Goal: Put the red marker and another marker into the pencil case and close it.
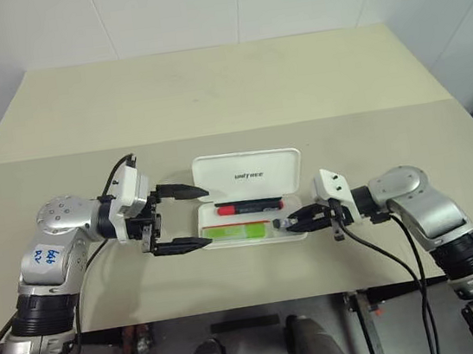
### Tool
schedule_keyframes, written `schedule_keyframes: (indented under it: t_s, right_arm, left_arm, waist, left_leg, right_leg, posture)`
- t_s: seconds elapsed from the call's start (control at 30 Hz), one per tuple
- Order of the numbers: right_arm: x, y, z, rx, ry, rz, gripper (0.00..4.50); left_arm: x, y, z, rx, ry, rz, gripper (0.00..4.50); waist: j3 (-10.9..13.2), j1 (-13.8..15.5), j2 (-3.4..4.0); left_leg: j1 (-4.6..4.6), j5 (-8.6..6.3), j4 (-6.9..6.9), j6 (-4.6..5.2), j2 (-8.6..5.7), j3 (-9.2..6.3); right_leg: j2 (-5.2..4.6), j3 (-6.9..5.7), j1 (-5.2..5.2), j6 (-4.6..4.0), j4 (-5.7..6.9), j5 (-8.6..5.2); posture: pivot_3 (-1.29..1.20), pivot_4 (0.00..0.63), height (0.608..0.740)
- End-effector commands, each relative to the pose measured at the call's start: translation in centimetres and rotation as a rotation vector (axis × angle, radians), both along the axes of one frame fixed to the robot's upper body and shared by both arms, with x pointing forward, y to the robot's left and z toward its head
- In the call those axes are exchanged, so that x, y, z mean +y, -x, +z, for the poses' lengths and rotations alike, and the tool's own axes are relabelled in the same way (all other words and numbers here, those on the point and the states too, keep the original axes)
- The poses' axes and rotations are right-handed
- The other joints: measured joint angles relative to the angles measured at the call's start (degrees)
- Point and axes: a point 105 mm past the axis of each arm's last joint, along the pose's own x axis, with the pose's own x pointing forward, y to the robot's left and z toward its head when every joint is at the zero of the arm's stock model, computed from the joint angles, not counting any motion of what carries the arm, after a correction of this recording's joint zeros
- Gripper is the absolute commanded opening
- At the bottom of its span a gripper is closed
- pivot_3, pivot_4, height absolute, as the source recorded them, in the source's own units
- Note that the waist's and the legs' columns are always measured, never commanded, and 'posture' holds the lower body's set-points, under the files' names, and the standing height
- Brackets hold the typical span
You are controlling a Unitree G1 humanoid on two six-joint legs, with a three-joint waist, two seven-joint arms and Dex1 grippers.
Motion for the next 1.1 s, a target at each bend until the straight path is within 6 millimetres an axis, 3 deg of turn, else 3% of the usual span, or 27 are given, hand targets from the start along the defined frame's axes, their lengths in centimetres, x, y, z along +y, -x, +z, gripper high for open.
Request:
schedule_keyframes:
  t_s: [0.03, 0.3, 0.6, 0.7, 0.9, 1.1]
  right_arm:
    - [0.0, 0.1, 0.9, -0.039, -0.004, 0.021, 0.34]
    - [-0.6, 0.0, 0.8, -0.025, 0.017, 0.011, 0.34]
    - [-0.7, -0.2, 1.5, -0.05, 0.022, 0.023, 3.57]
    - [-0.1, -0.5, 2.9, -0.101, -0.026, 0.035, 4.49]
    - [0.4, 0.1, 5.8, -0.134, -0.155, 0.045, 4.49]
    - [-1.8, 1.5, 7.3, -0.16, -0.207, -0.03, 4.49]
  left_arm:
    - [0.0, 0.3, 0.8, -0.048, -0.007, -0.003, 4.5]
    - [0.0, 0.1, 0.9, -0.056, -0.008, -0.003, 4.5]
    - [-0.2, 0.0, 1.1, -0.063, -0.008, -0.008, 4.5]
    - [-0.2, -0.1, 1.1, -0.066, -0.007, -0.011, 4.5]
    - [-0.2, -0.2, 1.2, -0.07, 0.001, -0.006, 4.5]
    - [0.6, -0.2, 1.3, -0.065, 0.028, 0.05, 4.5]
  waist:
    - [0.0, -0.05, 0.0]
    - [0.0, 0.0, 0.0]
    - [0.0, 0.02, 0.0]
    - [0.0, -0.1, 0.0]
    - [0.0, 0.04, 0.0]
    - [0.0, 0.59, 0.0]
  left_leg:
    - [0.0, 0.0, 0.0, 0.0, 0.0, 0.0]
    - [0.0, 0.0, 0.0, 0.0, 0.0, 0.0]
    - [0.01, 0.0, 0.01, 0.0, 0.0, 0.0]
    - [0.0, 0.0, 0.0, 0.0, 0.0, 0.0]
    - [0.0, 0.0, -0.01, 0.0, 0.0, -0.01]
    - [-0.03, -0.01, -0.03, 0.01, 0.0, -0.03]
  right_leg:
    - [0.0, 0.0, 0.0, 0.0, 0.0, 0.0]
    - [0.0, 0.0, 0.0, 0.0, 0.0, 0.0]
    - [0.0, 0.0, 0.01, 0.0, 0.01, 0.0]
    - [0.0, 0.0, 0.0, 0.0, 0.0, 0.0]
    - [0.0, -0.01, 0.0, -0.01, 0.0, 0.0]
    - [-0.01, -0.02, 0.0, -0.01, -0.05, -0.01]
  posture:
    - [0.0, 0.15, 0.74]
    - [0.0, 0.15, 0.74]
    - [0.0, 0.15, 0.74]
    - [0.0, 0.15, 0.74]
    - [0.0, 0.15, 0.74]
    - [0.0, 0.15, 0.74]
